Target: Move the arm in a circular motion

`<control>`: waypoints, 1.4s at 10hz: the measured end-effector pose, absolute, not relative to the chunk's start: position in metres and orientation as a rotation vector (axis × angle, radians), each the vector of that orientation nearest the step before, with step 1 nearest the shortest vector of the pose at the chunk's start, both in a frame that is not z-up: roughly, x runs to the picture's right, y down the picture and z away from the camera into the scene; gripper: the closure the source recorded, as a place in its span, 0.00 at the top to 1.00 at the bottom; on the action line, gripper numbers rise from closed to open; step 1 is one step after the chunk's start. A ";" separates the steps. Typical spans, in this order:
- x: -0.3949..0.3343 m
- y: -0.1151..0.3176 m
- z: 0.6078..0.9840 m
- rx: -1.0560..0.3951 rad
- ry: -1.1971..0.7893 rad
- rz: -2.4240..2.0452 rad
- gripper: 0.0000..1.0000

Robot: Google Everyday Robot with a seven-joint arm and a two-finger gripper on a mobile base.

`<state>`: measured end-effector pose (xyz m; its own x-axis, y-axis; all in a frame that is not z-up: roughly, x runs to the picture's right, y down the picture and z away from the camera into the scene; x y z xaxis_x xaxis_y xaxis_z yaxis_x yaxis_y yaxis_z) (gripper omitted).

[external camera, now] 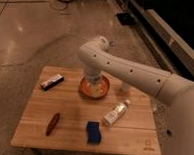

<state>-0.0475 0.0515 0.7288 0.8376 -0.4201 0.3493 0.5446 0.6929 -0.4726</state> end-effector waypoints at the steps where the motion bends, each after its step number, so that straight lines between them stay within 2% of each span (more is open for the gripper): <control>1: -0.069 0.071 0.706 -0.601 -0.274 -0.610 0.65; 3: -0.089 0.113 0.654 -0.618 -0.374 -0.735 0.65; 6: -0.053 0.151 0.612 -0.647 -0.432 -0.759 0.65; 10: 0.097 0.146 0.602 -0.661 -0.299 -0.449 0.65; 14: 0.248 0.114 0.630 -0.639 -0.086 -0.176 0.65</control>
<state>0.2484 0.1141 0.6302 0.9816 -0.1364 0.1336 0.1892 0.7888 -0.5849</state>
